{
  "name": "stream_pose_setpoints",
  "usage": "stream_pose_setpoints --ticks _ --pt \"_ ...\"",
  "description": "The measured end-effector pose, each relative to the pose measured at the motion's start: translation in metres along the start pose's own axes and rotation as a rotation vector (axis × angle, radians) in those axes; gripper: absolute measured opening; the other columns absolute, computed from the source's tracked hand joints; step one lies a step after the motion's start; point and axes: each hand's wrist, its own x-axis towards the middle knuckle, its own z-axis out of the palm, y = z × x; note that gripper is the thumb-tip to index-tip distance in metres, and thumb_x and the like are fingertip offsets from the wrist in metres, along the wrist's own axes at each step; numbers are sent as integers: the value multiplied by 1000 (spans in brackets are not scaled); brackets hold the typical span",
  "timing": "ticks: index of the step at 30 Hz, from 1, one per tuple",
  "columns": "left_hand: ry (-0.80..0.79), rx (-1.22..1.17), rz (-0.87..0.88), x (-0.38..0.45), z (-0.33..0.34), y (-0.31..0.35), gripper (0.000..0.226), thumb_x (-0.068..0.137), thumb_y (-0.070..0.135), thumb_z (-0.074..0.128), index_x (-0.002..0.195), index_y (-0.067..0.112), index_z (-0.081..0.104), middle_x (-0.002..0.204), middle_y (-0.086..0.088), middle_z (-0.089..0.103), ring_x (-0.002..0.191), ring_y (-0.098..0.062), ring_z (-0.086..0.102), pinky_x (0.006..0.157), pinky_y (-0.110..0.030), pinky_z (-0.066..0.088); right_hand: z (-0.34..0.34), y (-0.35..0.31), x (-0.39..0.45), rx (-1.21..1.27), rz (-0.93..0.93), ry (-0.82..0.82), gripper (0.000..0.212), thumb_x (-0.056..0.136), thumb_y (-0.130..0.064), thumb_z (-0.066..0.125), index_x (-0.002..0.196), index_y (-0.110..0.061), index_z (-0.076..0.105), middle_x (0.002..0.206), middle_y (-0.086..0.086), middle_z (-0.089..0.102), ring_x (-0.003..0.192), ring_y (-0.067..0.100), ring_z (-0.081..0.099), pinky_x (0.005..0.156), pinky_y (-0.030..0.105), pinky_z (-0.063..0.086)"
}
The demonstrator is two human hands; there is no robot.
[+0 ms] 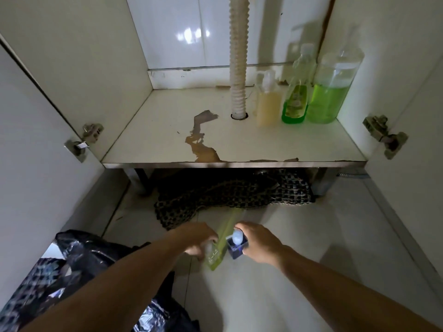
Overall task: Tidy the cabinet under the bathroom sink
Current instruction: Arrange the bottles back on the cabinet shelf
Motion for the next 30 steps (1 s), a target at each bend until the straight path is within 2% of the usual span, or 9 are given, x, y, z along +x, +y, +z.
stream_pose_setpoints --ticks 3,8,12,15,18,22,26,28,30 --pt "13 22 14 2 3 4 59 82 18 66 137 24 46 138 -1 50 127 -22 45 94 -32 43 9 -6 -1 -80 -12 46 42 83 -14 57 123 -24 50 124 -3 55 114 24 56 85 31 45" --pt "12 -26 -7 2 4 3 58 81 24 68 136 25 48 131 -2 55 118 -24 53 94 -36 48 12 -11 -6 -207 -22 97 35 86 -23 58 118 -15 48 120 3 58 106 31 61 77 33 46" --pt "27 -109 -54 1 2 7 55 78 26 73 130 22 54 125 -3 59 112 -24 56 92 -32 49 16 -10 -9 -247 35 120 43 85 -24 60 123 -15 42 116 5 59 103 32 62 73 33 44" --pt "55 -154 -93 -1 -3 10 52 75 27 76 123 20 58 119 -3 62 107 -23 58 84 -28 48 16 -11 -11 -261 78 89 37 84 -20 61 118 -14 48 114 6 61 104 31 62 77 34 47" --pt "82 -174 -108 -5 -17 13 54 74 26 76 124 17 58 119 -4 61 108 -24 58 79 -24 45 6 -8 -12 -286 110 41 34 80 -17 63 112 -14 53 113 7 64 102 30 63 73 31 45" --pt "58 -266 -114 -15 -54 14 53 69 34 80 116 15 66 110 -5 68 99 -23 62 75 -25 47 -36 -7 -14 -325 124 -92 43 73 -28 72 112 -16 57 113 5 64 103 26 64 75 27 46" --pt "-7 -439 -71 -28 -104 15 49 70 32 82 113 12 66 94 -7 71 89 -21 69 62 -21 46 -108 -11 -15 -286 115 -313 44 68 -33 79 100 -6 66 91 12 71 68 20 61 57 24 47" --pt "24 -506 -57 -36 -129 16 46 73 28 81 113 12 64 82 -4 67 70 -13 66 50 -14 43 -144 -11 -17 -231 115 -328 41 65 -31 81 95 -5 69 84 13 71 63 20 58 54 23 44" --pt "144 -570 -46 -44 -152 13 44 72 27 82 110 12 66 88 -5 68 61 -6 60 45 -11 42 -178 -12 -20 -218 95 -252 34 62 -31 83 84 -10 70 81 10 71 63 19 59 59 26 44"
